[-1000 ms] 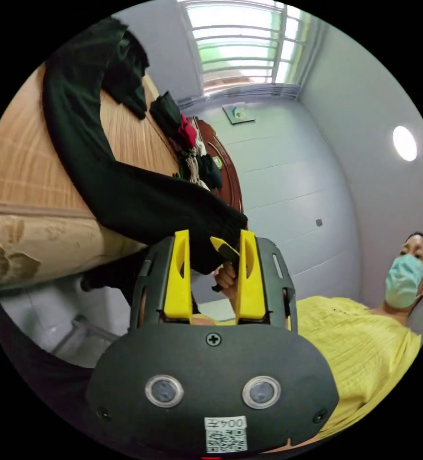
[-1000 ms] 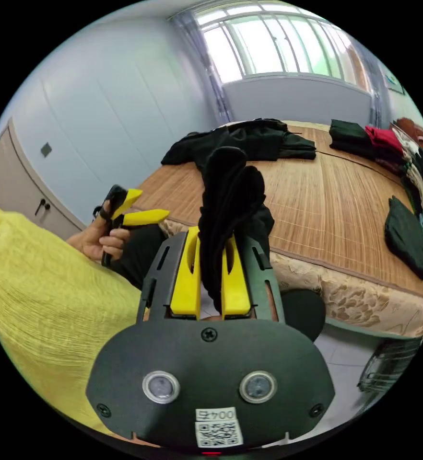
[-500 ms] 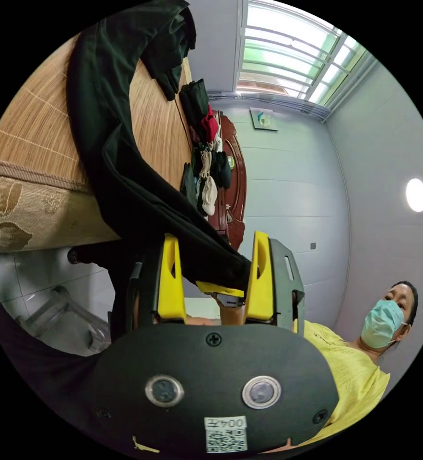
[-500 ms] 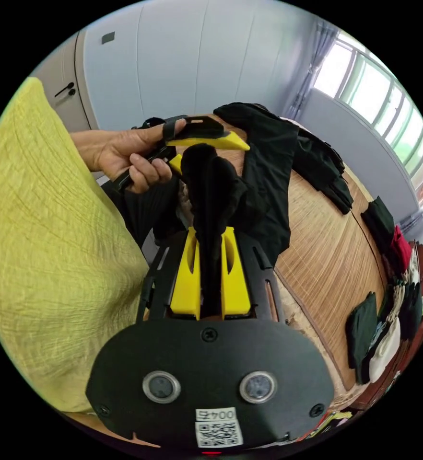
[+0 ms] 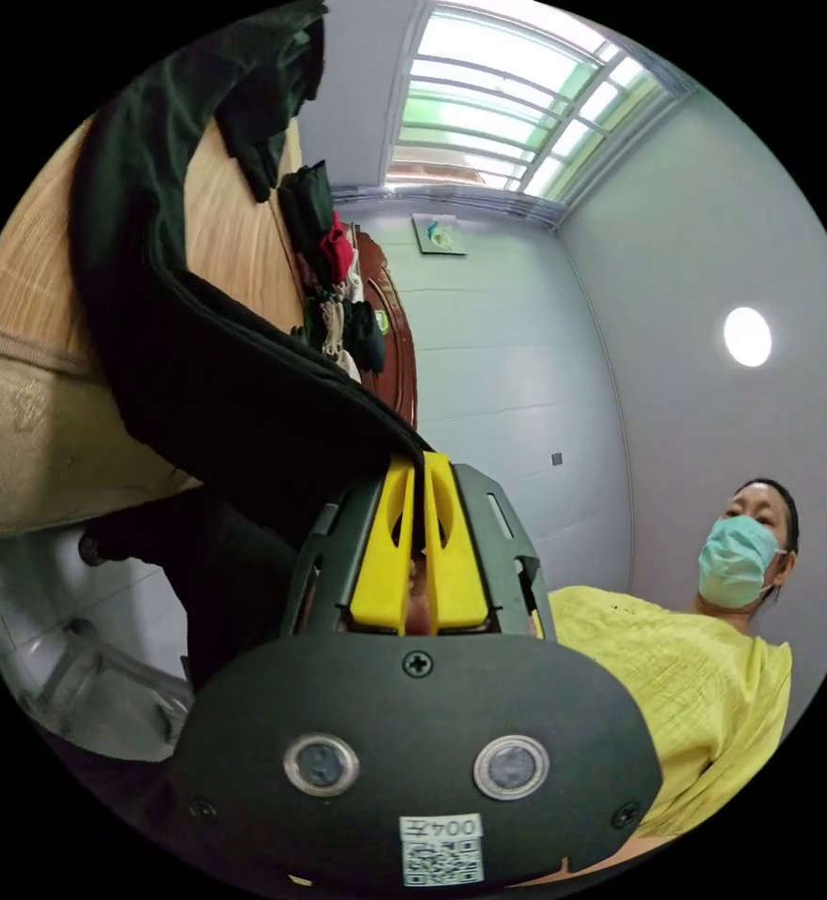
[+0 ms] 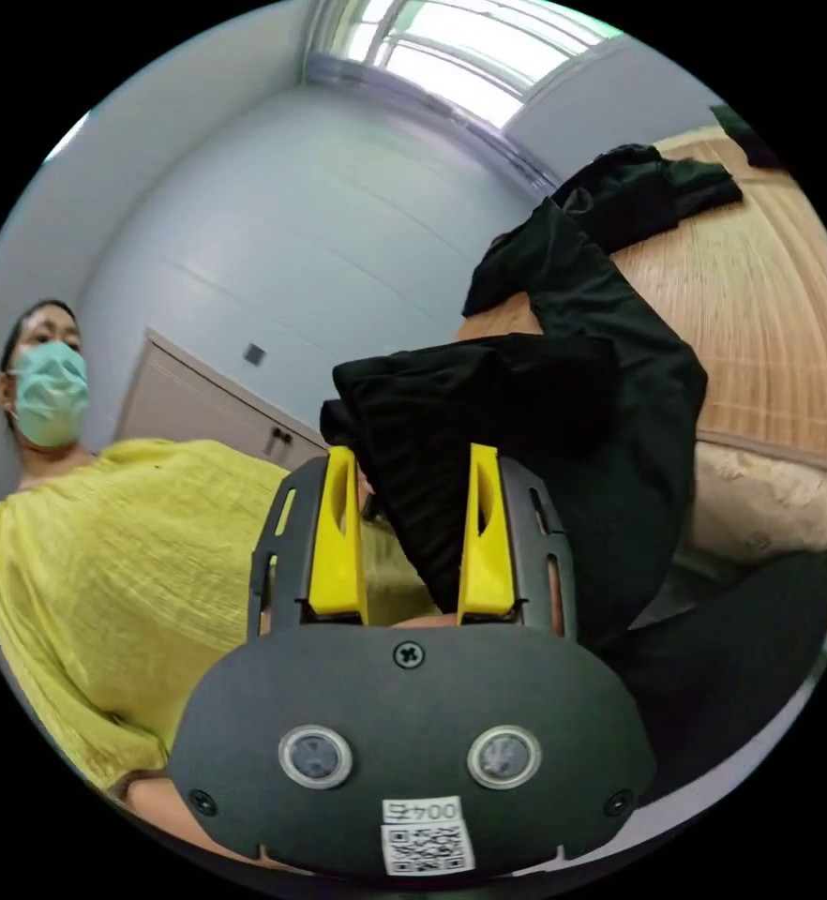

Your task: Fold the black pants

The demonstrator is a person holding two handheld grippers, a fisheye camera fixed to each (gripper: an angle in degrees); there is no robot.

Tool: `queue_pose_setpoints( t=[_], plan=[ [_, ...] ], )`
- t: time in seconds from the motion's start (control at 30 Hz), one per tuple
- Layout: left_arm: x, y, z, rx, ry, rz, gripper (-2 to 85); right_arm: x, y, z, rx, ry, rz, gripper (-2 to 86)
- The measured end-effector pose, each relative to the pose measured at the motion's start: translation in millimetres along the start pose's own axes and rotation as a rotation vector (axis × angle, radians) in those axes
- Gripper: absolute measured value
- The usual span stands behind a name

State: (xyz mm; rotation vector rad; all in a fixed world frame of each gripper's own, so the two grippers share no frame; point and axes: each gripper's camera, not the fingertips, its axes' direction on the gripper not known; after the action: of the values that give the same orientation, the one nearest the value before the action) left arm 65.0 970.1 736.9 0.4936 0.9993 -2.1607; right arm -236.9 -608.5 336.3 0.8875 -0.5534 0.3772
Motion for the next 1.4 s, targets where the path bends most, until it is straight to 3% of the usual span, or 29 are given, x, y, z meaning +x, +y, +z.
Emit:
queue_pose_setpoints(
  t=[0.2,0.33,0.43,0.57,0.67,0.87,1.03,1.23,1.4],
  plan=[
    [12,19,-8,-0.045,0.027,0.079,2.4,34,6,-47,0.109,-0.116,0.047,17.9],
    [24,35,-24,-0.072,0.015,0.14,2.5,64,9,-78,0.193,-0.349,0.102,21.4],
    [34,49,-28,-0.126,-0.012,0.181,2.7,83,11,-97,0.242,-0.417,0.146,21.2],
    [40,67,-38,-0.15,-0.043,0.199,2.8,86,5,-108,0.187,-0.293,0.17,15.7],
    [45,84,-49,-0.159,-0.031,0.215,2.8,91,3,-122,0.181,-0.152,0.227,6.6],
    [89,106,-122,-0.001,0.097,0.35,2.9,100,13,-210,0.562,-0.128,0.324,4.8],
    [214,113,-216,0.188,0.112,0.637,3.1,44,-31,-286,0.804,-0.318,0.096,4.7],
    [418,129,-240,0.159,-0.045,1.069,3.4,-77,-114,-336,0.838,-0.356,-0.217,4.8],
    [526,141,-257,0.255,-0.007,1.159,3.5,-176,-160,-364,0.845,-0.355,-0.399,4.9]
  ],
)
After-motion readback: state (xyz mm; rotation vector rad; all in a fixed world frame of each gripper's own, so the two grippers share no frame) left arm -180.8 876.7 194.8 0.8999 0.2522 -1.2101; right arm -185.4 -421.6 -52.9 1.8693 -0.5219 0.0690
